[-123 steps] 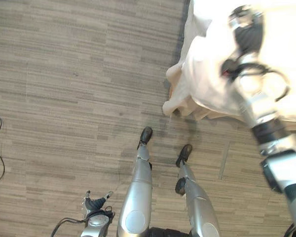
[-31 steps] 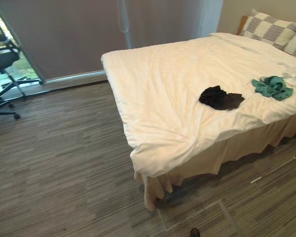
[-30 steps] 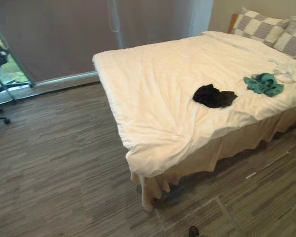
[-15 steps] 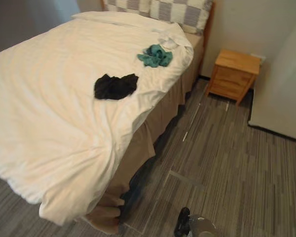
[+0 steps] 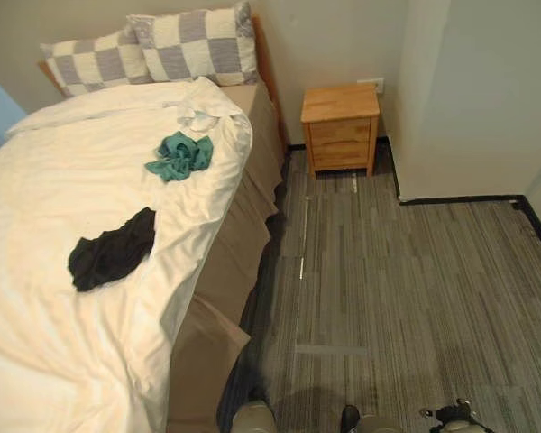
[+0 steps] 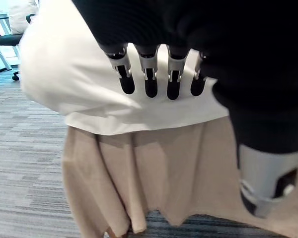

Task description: Tidy up the quilt and then pick up the clothes from the bed and put them into the laundry hamper.

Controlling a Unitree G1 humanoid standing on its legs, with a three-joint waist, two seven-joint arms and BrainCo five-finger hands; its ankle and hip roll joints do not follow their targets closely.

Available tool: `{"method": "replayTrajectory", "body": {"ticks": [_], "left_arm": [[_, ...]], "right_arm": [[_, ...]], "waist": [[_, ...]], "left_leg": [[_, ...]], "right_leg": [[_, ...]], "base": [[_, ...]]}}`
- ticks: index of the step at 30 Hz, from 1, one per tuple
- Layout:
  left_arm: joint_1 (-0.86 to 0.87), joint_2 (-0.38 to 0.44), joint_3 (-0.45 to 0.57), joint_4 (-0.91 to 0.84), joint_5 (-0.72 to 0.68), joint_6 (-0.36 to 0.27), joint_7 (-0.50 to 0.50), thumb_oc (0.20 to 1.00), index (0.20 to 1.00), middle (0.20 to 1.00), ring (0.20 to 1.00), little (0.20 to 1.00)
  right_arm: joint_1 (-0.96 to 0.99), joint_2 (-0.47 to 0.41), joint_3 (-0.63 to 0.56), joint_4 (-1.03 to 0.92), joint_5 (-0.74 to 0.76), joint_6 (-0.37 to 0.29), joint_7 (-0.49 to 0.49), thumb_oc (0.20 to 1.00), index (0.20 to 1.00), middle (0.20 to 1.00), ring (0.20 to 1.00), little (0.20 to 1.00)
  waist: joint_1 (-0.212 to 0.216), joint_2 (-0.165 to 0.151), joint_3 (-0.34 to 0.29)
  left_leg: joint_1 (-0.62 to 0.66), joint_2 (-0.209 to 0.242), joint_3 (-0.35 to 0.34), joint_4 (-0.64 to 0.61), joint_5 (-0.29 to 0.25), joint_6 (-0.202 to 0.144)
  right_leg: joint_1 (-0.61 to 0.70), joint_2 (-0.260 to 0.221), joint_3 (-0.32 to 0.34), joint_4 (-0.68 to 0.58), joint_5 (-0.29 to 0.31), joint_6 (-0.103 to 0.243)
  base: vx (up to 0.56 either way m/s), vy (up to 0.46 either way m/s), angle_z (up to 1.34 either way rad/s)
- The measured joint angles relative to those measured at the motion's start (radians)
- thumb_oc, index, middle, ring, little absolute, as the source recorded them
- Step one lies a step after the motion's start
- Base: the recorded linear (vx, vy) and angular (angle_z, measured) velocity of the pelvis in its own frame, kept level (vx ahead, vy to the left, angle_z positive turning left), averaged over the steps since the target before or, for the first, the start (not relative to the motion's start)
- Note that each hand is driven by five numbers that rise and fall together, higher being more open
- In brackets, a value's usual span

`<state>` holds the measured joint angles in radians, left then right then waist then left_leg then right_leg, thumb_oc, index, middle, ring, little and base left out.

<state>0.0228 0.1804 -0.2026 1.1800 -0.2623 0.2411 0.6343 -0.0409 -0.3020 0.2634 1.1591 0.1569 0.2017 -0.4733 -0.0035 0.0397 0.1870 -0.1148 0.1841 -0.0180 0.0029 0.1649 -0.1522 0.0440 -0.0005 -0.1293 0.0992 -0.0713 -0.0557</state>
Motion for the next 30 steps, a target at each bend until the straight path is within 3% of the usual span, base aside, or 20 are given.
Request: {"method": "replayTrajectory", "body": {"ticks": [2, 4, 5, 6, 8, 12, 15, 18, 19, 20, 21, 22, 24, 27, 29, 30], "left_arm": [[0.014, 0.0, 0.017, 0.011, 0.0, -0.003, -0.003, 1.0, 1.0, 1.0, 1.0, 1.0], [0.017, -0.001, 0.015, 0.019, 0.003, -0.013, -0.004, 1.0, 1.0, 1.0, 1.0, 1.0], [0.005, 0.001, 0.013, 0.019, 0.006, -0.024, -0.005, 1.0, 1.0, 1.0, 1.0, 1.0], [-0.009, 0.003, 0.012, 0.019, 0.011, -0.024, -0.006, 1.0, 1.0, 1.0, 1.0, 1.0], [-0.055, -0.021, -0.039, 0.087, 0.05, -0.04, 0.026, 1.0, 1.0, 1.0, 1.0, 1.0], [-0.028, -0.028, -0.036, 0.122, 0.047, -0.094, 0.075, 1.0, 1.0, 1.0, 1.0, 1.0], [-0.019, -0.024, -0.026, 0.131, 0.047, -0.126, 0.065, 1.0, 1.0, 1.0, 1.0, 1.0], [-0.022, -0.028, -0.052, 0.124, 0.065, -0.134, 0.043, 1.0, 1.0, 1.0, 1.0, 1.0], [-0.033, -0.027, -0.065, 0.128, 0.076, -0.133, 0.038, 1.0, 1.0, 1.0, 1.0, 1.0], [-0.045, -0.024, -0.074, 0.133, 0.087, -0.132, 0.012, 1.0, 1.0, 1.0, 1.0, 1.0], [-0.051, -0.041, -0.074, 0.132, 0.087, -0.131, 0.01, 1.0, 1.0, 1.0, 1.0, 1.0], [-0.05, -0.073, -0.075, 0.139, 0.086, -0.123, 0.018, 1.0, 1.0, 1.0, 1.0, 1.0], [-0.047, -0.058, -0.106, 0.129, 0.088, -0.122, 0.018, 1.0, 1.0, 1.0, 1.0, 1.0], [-0.062, -0.045, -0.115, 0.124, 0.089, -0.113, 0.061, 1.0, 1.0, 1.0, 1.0, 1.0], [-0.07, -0.025, -0.102, 0.125, 0.087, -0.099, 0.064, 1.0, 1.0, 1.0, 1.0, 1.0], [-0.074, 0.022, -0.063, 0.123, 0.084, -0.086, 0.066, 1.0, 1.0, 1.0, 1.0, 1.0]], "right_arm": [[0.017, -0.013, -0.002, -0.005, 0.0, -0.011, -0.009, 1.0, 1.0, 1.0, 1.0, 1.0], [0.024, -0.02, -0.001, -0.006, 0.0, -0.017, -0.019, 1.0, 1.0, 1.0, 1.0, 1.0], [0.043, -0.02, -0.001, -0.002, 0.0, -0.017, -0.03, 1.0, 1.0, 1.0, 1.0, 1.0], [0.052, -0.014, -0.003, 0.001, 0.001, -0.017, -0.033, 1.0, 1.0, 1.0, 1.0, 1.0], [0.054, 0.018, -0.046, 0.1, 0.019, -0.021, -0.044, 1.0, 1.0, 1.0, 1.0, 1.0], [0.06, 0.11, -0.051, 0.15, 0.0, -0.004, -0.003, 1.0, 1.0, 1.0, 1.0, 1.0], [0.065, 0.166, -0.002, 0.141, -0.002, 0.0, -0.006, 1.0, 1.0, 1.0, 1.0, 1.0], [0.047, 0.167, -0.001, 0.109, 0.021, -0.023, -0.024, 1.0, 1.0, 1.0, 1.0, 1.0], [0.04, 0.165, -0.002, 0.106, 0.052, -0.039, -0.044, 1.0, 1.0, 1.0, 1.0, 1.0], [0.041, 0.154, -0.001, 0.104, 0.07, -0.05, -0.053, 1.0, 1.0, 1.0, 1.0, 1.0], [0.043, 0.14, 0.003, 0.105, 0.085, -0.055, -0.055, 1.0, 1.0, 1.0, 1.0, 1.0], [0.043, 0.104, 0.013, 0.096, 0.09, -0.056, -0.059, 1.0, 1.0, 1.0, 1.0, 1.0], [0.058, 0.113, 0.019, 0.072, 0.11, -0.057, -0.05, 1.0, 1.0, 1.0, 1.0, 1.0], [0.058, 0.132, 0.019, 0.073, 0.123, -0.064, -0.034, 1.0, 1.0, 1.0, 1.0, 1.0], [0.055, 0.151, 0.011, 0.079, 0.128, -0.067, -0.035, 1.0, 1.0, 1.0, 1.0, 1.0], [0.054, 0.176, 0.0, 0.086, 0.129, -0.067, -0.038, 1.0, 1.0, 1.0, 1.0, 1.0]], "waist": [[0.015, -0.003, -0.002], [0.01, 0.009, -0.013], [0.003, 0.013, -0.023], [0.002, -0.001, -0.024], [-0.001, -0.025, -0.032], [0.003, -0.091, -0.071], [0.011, -0.095, -0.078], [0.017, -0.092, -0.084], [0.02, -0.095, -0.084], [0.015, -0.099, -0.073], [0.014, -0.073, -0.066], [0.011, -0.016, -0.066], [0.009, -0.023, -0.055], [0.008, -0.053, -0.049], [0.018, -0.083, -0.045], [0.025, -0.169, -0.039]], "left_leg": [[0.056, -0.037, -0.054, -0.066, 0.0, 0.002], [0.071, -0.045, -0.047, -0.05, 0.042, 0.028], [0.079, -0.049, -0.046, -0.043, 0.063, 0.031], [0.085, -0.064, -0.041, -0.053, 0.063, 0.031], [0.1, -0.096, -0.037, -0.073, 0.018, 0.068], [0.123, -0.14, -0.018, -0.084, -0.015, 0.091], [0.134, -0.159, -0.024, -0.088, -0.025, 0.111], [0.116, -0.176, -0.024, -0.082, -0.032, 0.125], [0.1, -0.192, -0.023, -0.049, -0.055, 0.15], [0.06, -0.232, -0.011, 0.078, -0.125, 0.222], [0.044, -0.253, 0.004, 0.144, -0.15, 0.244], [0.042, -0.234, -0.005, 0.176, -0.193, 0.251], [0.074, -0.243, -0.022, 0.135, -0.2, 0.266], [0.099, -0.237, -0.049, 0.08, -0.187, 0.287], [0.098, -0.218, -0.05, 0.058, -0.193, 0.271], [0.074, -0.278, -0.036, 0.148, -0.231, 0.258]], "right_leg": [[0.021, 0.01, 0.058, -0.014, 0.002, 0.002], [0.034, 0.011, 0.067, -0.022, -0.004, 0.011], [0.046, 0.006, 0.07, -0.028, -0.013, 0.032], [0.047, -0.007, 0.069, -0.035, -0.011, 0.044], [0.061, -0.032, 0.074, -0.057, -0.012, 0.082], [0.076, -0.081, 0.087, -0.071, -0.018, 0.11], [0.09, -0.097, 0.088, -0.069, -0.02, 0.121], [0.074, -0.108, 0.082, -0.059, -0.027, 0.113], [0.053, -0.125, 0.071, -0.031, -0.037, 0.122], [0.039, -0.155, 0.062, 0.042, -0.046, 0.143], [0.012, -0.142, 0.063, 0.12, -0.045, 0.143], [-0.066, -0.115, 0.074, 0.309, -0.035, 0.126], [-0.209, -0.133, 0.108, 0.575, -0.01, 0.106], [-0.26, -0.111, 0.103, 0.547, -0.013, 0.118], [-0.234, -0.099, 0.061, 0.345, 0.012, 0.158], [-0.224, -0.137, 0.037, 0.193, 0.043, 0.143]], "base": [[0.01, 0.235, -0.93], [-0.01, 0.214, -0.31], [-0.02, 0.238, -0.02], [-0.01, 0.19, 0.08], [0.02, 0.045, 0.11], [0.03, 0.126, -0.11], [-0.02, 0.235, 0.05], [-0.05, 0.276, 0.08], [-0.04, 0.322, 0.25], [-0.02, 0.253, 0.31], [-0.02, 0.275, 0.45], [0.01, 0.225, 0.35], [0.06, 0.175, 0.36], [0.14, 0.058, 0.34], [0.19, -0.006, 0.16], [0.24, -0.022, -0.02]]}}
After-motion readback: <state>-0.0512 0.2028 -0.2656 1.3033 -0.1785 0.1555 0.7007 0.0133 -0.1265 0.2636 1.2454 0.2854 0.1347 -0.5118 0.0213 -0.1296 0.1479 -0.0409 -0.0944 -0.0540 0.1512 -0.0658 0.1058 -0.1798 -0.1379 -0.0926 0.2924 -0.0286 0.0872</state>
